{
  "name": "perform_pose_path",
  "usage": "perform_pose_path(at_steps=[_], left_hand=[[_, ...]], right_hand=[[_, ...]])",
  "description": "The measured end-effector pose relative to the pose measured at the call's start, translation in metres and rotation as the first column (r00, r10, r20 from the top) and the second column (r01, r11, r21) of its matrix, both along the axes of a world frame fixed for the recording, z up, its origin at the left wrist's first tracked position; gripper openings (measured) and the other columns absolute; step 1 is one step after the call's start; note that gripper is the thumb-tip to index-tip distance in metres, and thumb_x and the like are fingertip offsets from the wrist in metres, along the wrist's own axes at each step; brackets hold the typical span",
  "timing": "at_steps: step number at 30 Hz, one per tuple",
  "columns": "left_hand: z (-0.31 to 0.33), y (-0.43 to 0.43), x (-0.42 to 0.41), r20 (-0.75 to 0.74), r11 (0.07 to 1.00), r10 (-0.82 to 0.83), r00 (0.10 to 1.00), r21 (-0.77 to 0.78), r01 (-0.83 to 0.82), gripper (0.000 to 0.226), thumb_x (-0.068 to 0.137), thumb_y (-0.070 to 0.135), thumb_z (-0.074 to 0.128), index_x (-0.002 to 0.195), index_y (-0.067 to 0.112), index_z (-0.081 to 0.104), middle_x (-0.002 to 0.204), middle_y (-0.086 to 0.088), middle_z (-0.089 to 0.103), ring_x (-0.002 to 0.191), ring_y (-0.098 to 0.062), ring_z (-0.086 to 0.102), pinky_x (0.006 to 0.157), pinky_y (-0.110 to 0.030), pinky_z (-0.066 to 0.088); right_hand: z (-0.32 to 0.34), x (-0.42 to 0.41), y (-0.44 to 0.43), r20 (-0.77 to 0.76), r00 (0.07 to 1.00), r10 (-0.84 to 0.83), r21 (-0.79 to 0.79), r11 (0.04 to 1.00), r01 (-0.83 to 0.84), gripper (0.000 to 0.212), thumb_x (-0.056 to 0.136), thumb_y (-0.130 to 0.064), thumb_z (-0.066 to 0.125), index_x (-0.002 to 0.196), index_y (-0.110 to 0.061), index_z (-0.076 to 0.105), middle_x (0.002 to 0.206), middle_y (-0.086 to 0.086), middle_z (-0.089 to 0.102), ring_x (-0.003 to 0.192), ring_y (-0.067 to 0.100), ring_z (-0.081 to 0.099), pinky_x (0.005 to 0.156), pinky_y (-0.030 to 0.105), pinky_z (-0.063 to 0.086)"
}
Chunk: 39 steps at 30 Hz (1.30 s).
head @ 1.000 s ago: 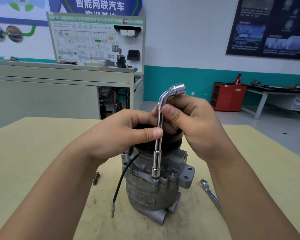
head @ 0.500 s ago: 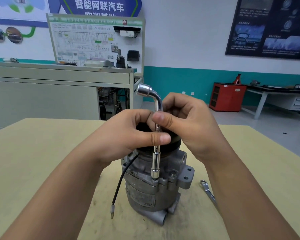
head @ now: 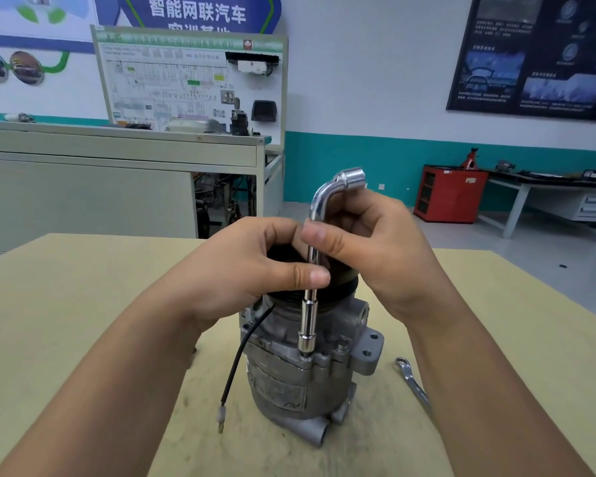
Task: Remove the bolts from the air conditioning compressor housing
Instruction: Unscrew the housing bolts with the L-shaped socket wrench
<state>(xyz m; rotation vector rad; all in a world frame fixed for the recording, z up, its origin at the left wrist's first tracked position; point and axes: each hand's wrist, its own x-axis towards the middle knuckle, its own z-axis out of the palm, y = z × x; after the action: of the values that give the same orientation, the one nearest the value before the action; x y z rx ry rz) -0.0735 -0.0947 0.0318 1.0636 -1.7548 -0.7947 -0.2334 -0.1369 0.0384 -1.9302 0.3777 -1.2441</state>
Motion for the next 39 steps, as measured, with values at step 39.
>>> perform_pose_path(at_steps=[39], left_hand=[[0.0004,-0.0004,0.0033,-0.009,0.999,-0.043,0.999,0.015,0.043,0.024,0.067,0.021,0.072,0.090,0.014,0.075,0.089,-0.001,0.075,0.088,-0.011,0.069,0.079,-0.019,0.051]], right_hand=[[-0.0018,0.0029,0.0009,0.008,0.997,-0.076,-0.042,0.996,0.076,0.005,0.073,-0.023,0.066,0.068,-0.021,0.065,0.072,0.019,0.063,0.065,0.016,0.057,0.061,0.029,0.048]])
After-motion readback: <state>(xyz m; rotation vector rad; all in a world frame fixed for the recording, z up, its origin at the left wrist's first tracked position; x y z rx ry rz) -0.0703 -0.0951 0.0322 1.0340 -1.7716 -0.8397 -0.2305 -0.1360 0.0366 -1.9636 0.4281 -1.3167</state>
